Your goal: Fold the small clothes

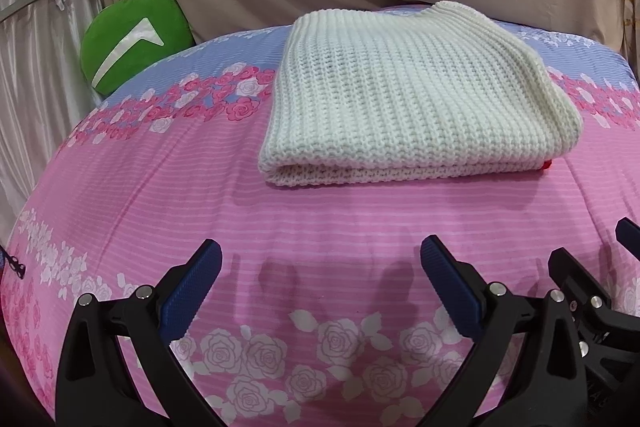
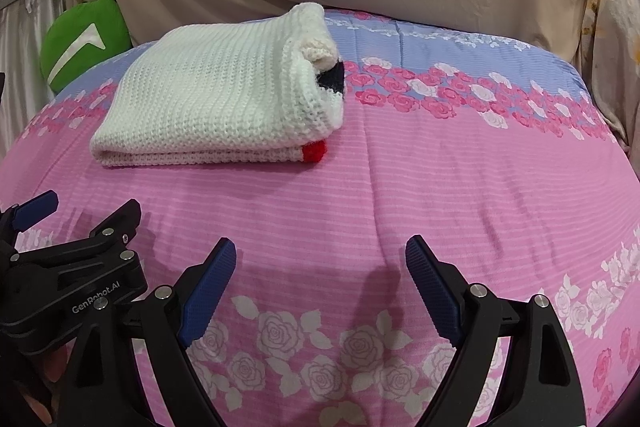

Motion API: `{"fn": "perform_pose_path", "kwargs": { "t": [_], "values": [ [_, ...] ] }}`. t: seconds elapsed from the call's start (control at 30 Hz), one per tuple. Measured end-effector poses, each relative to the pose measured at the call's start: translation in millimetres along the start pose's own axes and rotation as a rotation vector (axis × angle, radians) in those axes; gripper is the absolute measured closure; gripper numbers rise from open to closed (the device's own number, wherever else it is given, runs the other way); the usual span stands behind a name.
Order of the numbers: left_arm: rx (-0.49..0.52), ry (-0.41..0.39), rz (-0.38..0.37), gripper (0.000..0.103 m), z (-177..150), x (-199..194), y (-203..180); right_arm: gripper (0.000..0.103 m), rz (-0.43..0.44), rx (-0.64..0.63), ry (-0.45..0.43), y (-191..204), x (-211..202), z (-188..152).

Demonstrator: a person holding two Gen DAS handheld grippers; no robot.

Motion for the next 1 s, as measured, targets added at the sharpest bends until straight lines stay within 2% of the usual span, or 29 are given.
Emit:
{"fn": "perform_pose_path", "kwargs": {
  "t": [1.0],
  "values": [
    [0.018,0.011,0.007,0.006,-1.4,1.9,0.4,0.018,0.004,-0.008,-0.007,-1.2,-1.1,1.7]
  ]
}}
Point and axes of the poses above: each gripper's, at about its wrist camera, not at the fingertips, and x roughly the way its jaws point, y to its left, z to its top, the point moved 8 cm from there along x, roughly the way its jaws point, and after that the axes turned 11 degrees about -z, right-handed, at the moved point
